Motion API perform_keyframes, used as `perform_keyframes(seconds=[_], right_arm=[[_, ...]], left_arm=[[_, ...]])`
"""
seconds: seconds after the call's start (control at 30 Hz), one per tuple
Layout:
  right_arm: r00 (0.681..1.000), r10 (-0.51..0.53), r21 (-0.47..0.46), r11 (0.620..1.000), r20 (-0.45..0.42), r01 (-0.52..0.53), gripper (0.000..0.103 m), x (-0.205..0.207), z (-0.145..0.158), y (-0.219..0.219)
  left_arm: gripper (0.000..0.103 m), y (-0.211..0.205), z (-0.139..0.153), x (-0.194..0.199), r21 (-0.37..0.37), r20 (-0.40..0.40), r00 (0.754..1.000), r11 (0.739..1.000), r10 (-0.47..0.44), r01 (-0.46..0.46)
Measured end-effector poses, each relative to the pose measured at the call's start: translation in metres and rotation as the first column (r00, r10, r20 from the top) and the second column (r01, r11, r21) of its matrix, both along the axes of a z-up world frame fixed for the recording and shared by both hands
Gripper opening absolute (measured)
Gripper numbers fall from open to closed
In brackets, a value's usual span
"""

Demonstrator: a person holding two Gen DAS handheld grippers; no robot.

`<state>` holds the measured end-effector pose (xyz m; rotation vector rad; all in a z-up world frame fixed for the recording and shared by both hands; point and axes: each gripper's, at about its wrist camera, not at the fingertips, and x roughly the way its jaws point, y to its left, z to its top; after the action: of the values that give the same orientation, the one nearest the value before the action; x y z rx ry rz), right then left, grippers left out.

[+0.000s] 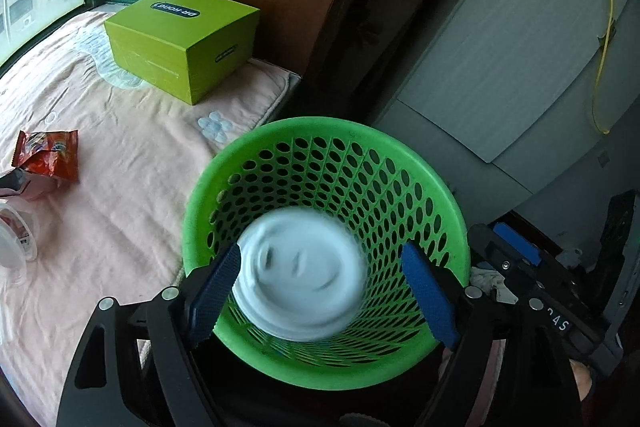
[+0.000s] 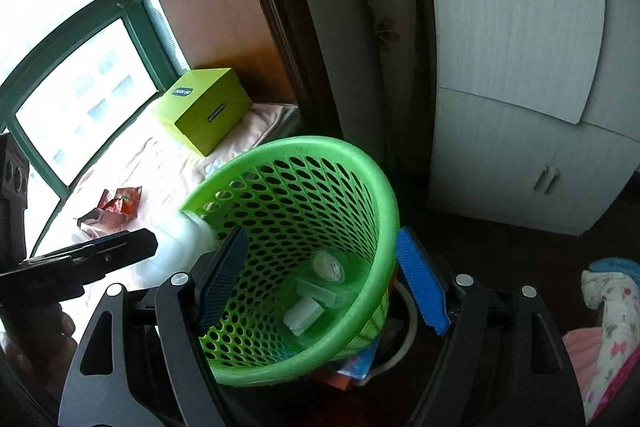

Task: Collect trash
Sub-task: 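Carry the lid and food cup to the green basket and release both, then move both tools back over the window seat toward the clear tray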

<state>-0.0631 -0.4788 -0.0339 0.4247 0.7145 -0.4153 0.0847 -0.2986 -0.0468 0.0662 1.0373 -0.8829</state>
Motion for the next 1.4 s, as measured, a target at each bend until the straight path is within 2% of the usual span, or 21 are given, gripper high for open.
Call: perform_keyframes(seconds=[0.2,0.53,0.7,0.9,1.03,1.13,1.2,1.27,1.3,1.4], right_arm=[[1.0,0.015,0.001,1.0,0.003,-0.015,0.076,0.003,0.002,0.005],[0.995,0.097,-0.006,0.995,0.01,-0.097,0.077,0.021,0.006,0.034],[0.988,0.157,-0.011,0.988,0.007,-0.157,0.078,0.037,0.007,0.053],[0.975,0.222,-0.01,0.975,0.004,-0.222,0.078,0.054,0.008,0.075],[0.963,0.271,-0.01,0.963,0.003,-0.271,0.078,0.068,0.008,0.091],[0.952,0.307,-0.008,0.952,0.003,-0.307,0.078,0.076,0.007,0.103],[0.943,0.332,-0.005,0.943,0.006,-0.332,0.078,0.082,0.006,0.111],[0.934,0.357,-0.005,0.934,0.006,-0.357,0.078,0.087,0.006,0.119],[0.931,0.364,-0.006,0.931,0.005,-0.364,0.078,0.089,0.006,0.122],[0.922,0.388,0.0,0.922,0.004,-0.388,0.078,0.095,0.004,0.13]], left_arm=[[0.08,0.009,0.004,-0.001,-0.002,0.013,1.0,1.0,0.015,-0.015],[0.08,0.063,0.013,0.013,0.015,0.059,0.987,0.989,0.148,-0.149],[0.08,0.103,0.014,0.024,0.023,0.065,0.967,0.968,0.246,-0.248],[0.08,0.155,0.01,0.042,0.064,0.081,0.919,0.918,0.386,-0.392],[0.08,0.195,0.004,0.056,0.096,0.072,0.864,0.858,0.499,-0.504],[0.081,0.224,-0.003,0.067,0.13,0.059,0.803,0.792,0.594,-0.596],[0.083,0.242,-0.01,0.075,0.156,0.045,0.753,0.74,0.656,-0.654],[0.084,0.263,-0.015,0.084,0.176,0.027,0.696,0.682,0.717,-0.71],[0.084,0.273,-0.02,0.089,0.19,0.013,0.659,0.646,0.752,-0.74],[0.084,0.293,-0.032,0.099,0.212,-0.026,0.581,0.573,0.813,-0.792]])
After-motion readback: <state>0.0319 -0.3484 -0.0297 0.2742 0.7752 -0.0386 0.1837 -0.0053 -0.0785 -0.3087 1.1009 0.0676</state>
